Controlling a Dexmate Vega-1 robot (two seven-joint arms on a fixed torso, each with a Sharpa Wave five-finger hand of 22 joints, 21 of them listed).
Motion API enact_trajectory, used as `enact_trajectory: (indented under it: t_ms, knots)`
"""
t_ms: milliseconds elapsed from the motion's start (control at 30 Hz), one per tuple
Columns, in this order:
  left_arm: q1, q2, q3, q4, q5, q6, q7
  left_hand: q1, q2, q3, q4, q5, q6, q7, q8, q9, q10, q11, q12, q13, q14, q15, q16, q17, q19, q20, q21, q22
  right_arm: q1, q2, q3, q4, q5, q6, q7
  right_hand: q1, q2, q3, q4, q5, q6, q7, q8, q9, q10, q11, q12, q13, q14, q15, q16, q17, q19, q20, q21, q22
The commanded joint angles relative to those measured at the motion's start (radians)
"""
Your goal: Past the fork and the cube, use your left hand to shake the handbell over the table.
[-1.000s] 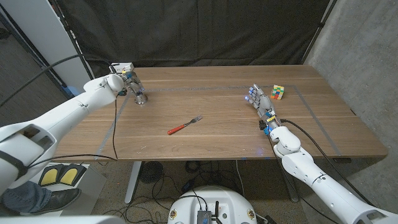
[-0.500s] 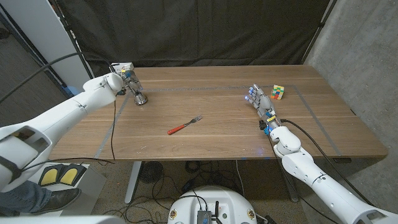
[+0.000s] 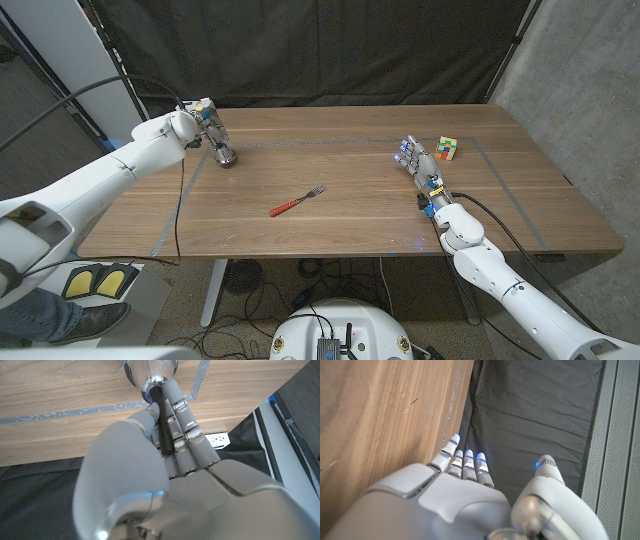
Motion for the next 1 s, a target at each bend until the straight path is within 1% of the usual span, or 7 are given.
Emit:
enact_trajectory:
  t_ms: [33, 233, 433, 767, 933, 967, 1000]
  knots:
    - [0.038, 0.067, -0.036, -0.154, 0.014, 0.028, -0.037, 0.001, 0.009, 0.001, 0.005, 0.004, 0.007, 0.002, 0.002, 0.004, 0.009, -0.003, 0.011, 0.008, 0.145, -0.136, -0.002, 0.002, 0.007, 0.002, 0.007, 0.003, 0.0, 0.002, 0.005, 0.0, 0.007, 0.006, 0.004, 0.002, 0.006, 0.002, -0.006, -0.003, 0.007, 0.0, 0.002, 0.003, 0.002, 0.004, -0.001, 0.004, 0.0, 0.006, 0.001, 0.005, 0.002, 0.003, -0.004, 0.002]
    - [0.073, 0.097, -0.074, -0.227, 0.002, 0.018, -0.034, -0.001, 0.008, -0.001, 0.005, 0.004, 0.005, -0.002, 0.002, 0.007, 0.009, -0.006, 0.014, 0.02, 0.145, -0.138, -0.005, 0.003, 0.007, 0.001, 0.009, 0.003, 0.002, 0.006, 0.007, 0.01, 0.01, 0.018, 0.01, 0.002, 0.006, 0.002, -0.007, -0.003, 0.007, 0.001, 0.002, 0.003, 0.001, 0.004, -0.001, 0.004, 0.001, 0.004, 0.001, 0.006, 0.002, 0.003, -0.004, 0.002]
    - [0.131, 0.107, -0.132, -0.268, -0.043, -0.04, 0.02, -0.003, 0.011, -0.002, 0.007, 0.005, 0.006, -0.004, 0.003, 0.01, 0.007, -0.008, 0.016, 0.031, 0.146, -0.137, -0.007, 0.005, 0.003, -0.001, 0.009, 0.003, 0.001, 0.006, 0.009, 0.014, 0.011, 0.024, 0.013, 0.002, 0.007, 0.002, -0.007, -0.003, 0.008, 0.001, 0.002, 0.003, 0.001, 0.005, -0.002, 0.004, 0.001, 0.005, 0.001, 0.006, 0.002, 0.002, -0.004, 0.002]
    - [0.199, 0.078, -0.193, -0.268, -0.132, -0.213, 0.093, -0.009, 0.011, -0.006, 0.009, 0.005, 0.008, -0.008, 0.003, 0.011, 0.01, -0.011, 0.022, 0.046, 0.153, -0.136, -0.008, 0.006, 0.004, -0.003, 0.013, 0.003, -0.003, 0.002, 0.013, 0.009, 0.012, 0.025, 0.011, 0.002, 0.007, 0.001, -0.007, -0.003, 0.008, 0.002, 0.002, 0.003, 0.001, 0.005, -0.001, 0.004, 0.0, 0.005, 0.001, 0.006, 0.003, 0.002, -0.004, 0.002]
    - [0.25, 0.045, -0.239, -0.233, -0.21, -0.362, 0.156, -0.01, 0.012, -0.006, 0.009, 0.005, 0.007, -0.01, 0.002, 0.012, 0.009, -0.011, 0.022, 0.052, 0.151, -0.137, -0.01, 0.006, 0.003, -0.003, 0.014, 0.003, -0.008, -0.003, 0.015, 0.004, 0.009, 0.025, 0.01, 0.002, 0.007, 0.001, -0.007, -0.003, 0.008, 0.002, 0.002, 0.003, 0.001, 0.005, -0.002, 0.004, 0.0, 0.005, 0.001, 0.006, 0.002, 0.002, -0.004, 0.002]
    - [0.273, 0.027, -0.257, -0.218, -0.239, -0.422, 0.189, -0.01, 0.012, -0.006, 0.009, 0.005, 0.007, -0.01, 0.002, 0.013, 0.008, -0.01, 0.022, 0.054, 0.151, -0.136, -0.011, 0.006, -0.001, -0.001, 0.013, 0.003, -0.011, -0.005, 0.017, -0.001, 0.01, 0.023, 0.007, 0.002, 0.007, 0.001, -0.007, -0.003, 0.009, 0.002, 0.002, 0.003, 0.001, 0.005, -0.002, 0.004, 0.001, 0.004, 0.001, 0.006, 0.002, 0.002, -0.004, 0.002]
    - [0.274, 0.025, -0.258, -0.215, -0.239, -0.429, 0.191, -0.011, 0.012, -0.007, 0.01, 0.005, 0.007, -0.01, 0.002, 0.013, 0.009, -0.011, 0.023, 0.055, 0.152, -0.135, -0.011, 0.006, -0.002, 0.001, 0.012, 0.003, -0.011, -0.005, 0.017, -0.001, 0.01, 0.023, 0.007, 0.002, 0.007, 0.001, -0.007, -0.003, 0.008, 0.002, 0.002, 0.003, 0.002, 0.005, -0.001, 0.004, 0.001, 0.005, 0.001, 0.006, 0.002, 0.002, -0.004, 0.002]
